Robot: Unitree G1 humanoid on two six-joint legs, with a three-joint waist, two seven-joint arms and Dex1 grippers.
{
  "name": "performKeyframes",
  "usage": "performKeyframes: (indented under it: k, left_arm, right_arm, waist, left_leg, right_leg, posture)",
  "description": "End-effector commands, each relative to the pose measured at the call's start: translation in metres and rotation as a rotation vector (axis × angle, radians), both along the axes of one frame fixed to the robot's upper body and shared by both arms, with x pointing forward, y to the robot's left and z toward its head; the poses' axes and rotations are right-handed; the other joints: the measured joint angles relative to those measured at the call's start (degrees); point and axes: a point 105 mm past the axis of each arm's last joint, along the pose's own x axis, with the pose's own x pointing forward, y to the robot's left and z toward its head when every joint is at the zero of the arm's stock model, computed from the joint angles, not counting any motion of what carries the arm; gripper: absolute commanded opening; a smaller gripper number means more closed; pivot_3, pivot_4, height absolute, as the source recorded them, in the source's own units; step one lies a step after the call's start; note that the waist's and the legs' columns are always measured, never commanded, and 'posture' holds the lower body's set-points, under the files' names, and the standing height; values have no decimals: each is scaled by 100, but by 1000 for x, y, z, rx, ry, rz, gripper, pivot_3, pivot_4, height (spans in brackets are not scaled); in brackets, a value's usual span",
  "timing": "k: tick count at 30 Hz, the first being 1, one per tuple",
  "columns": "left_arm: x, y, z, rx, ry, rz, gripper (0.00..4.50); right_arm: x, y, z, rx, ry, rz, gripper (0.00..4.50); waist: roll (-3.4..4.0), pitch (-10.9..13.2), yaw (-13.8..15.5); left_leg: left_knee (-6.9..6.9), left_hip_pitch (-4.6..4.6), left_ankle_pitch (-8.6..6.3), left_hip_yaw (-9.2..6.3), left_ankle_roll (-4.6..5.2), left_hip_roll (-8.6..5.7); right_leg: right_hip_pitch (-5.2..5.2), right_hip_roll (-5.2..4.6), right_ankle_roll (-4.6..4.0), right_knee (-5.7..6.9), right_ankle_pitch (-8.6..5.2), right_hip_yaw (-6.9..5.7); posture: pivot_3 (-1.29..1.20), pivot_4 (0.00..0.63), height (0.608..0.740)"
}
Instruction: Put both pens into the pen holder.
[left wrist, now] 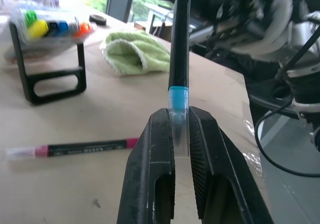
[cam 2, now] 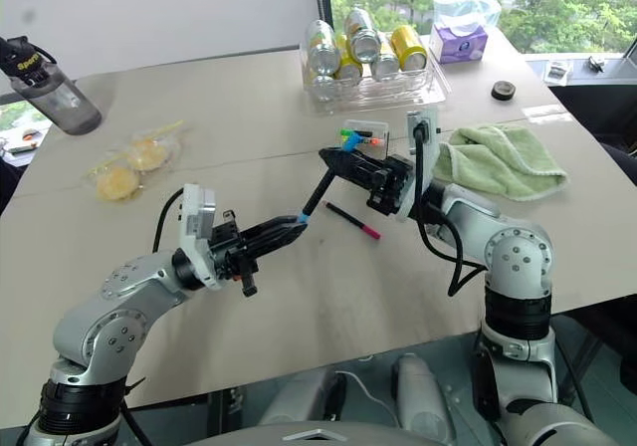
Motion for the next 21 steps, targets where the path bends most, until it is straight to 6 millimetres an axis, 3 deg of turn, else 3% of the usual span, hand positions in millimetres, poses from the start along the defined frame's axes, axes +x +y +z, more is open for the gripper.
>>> performKeyframes:
  k: [1, 6, 10, 16, 21]
  left_arm:
    - [-2, 4, 0, 39, 4, -7, 1009]
    - [20, 30, -7, 166, -22, 159, 3190]
    - [26, 44, 11, 192, -115, 206, 3190]
    - [20, 45, 32, 236, -206, 194, 3190]
    - [23, 42, 42, 234, -230, 226, 3190]
  right_arm:
    - [6, -4, 16, -57, -125, -103, 136]
    - [11, -4, 43, -171, -448, -245, 136]
    - [5, -4, 65, -213, -744, -332, 136]
    - [3, 2, 63, -387, -1098, -423, 136]
    - [13, 9, 47, -480, -1210, -463, 136]
  waist:
    - [1, 0, -3]
    - [1, 1, 3]
    - [1, 1, -5]
    - [0, 1, -3]
    - [-1, 2, 2]
  left_leg:
    - [0, 0, 0, 0, 0, 0]
    - [0, 0, 0, 5, 0, -1]
    - [-4, -4, 0, 5, -1, 2]
    - [-4, -8, 0, 6, -1, 0]
    - [-3, -5, 0, 7, -2, 1]
  right_leg:
    - [0, 0, 0, 0, 0, 0]
    - [-2, 1, 1, 1, 0, 2]
    - [-9, 4, 0, 0, 0, 2]
    - [-12, 2, 1, -4, 0, 4]
    - [-11, 2, 0, -2, 0, 4]
  posture:
    - [0, 150, 739]
    - [0, 150, 739]
    - [0, 150, 739]
    - [0, 150, 739]
    - [0, 150, 739]
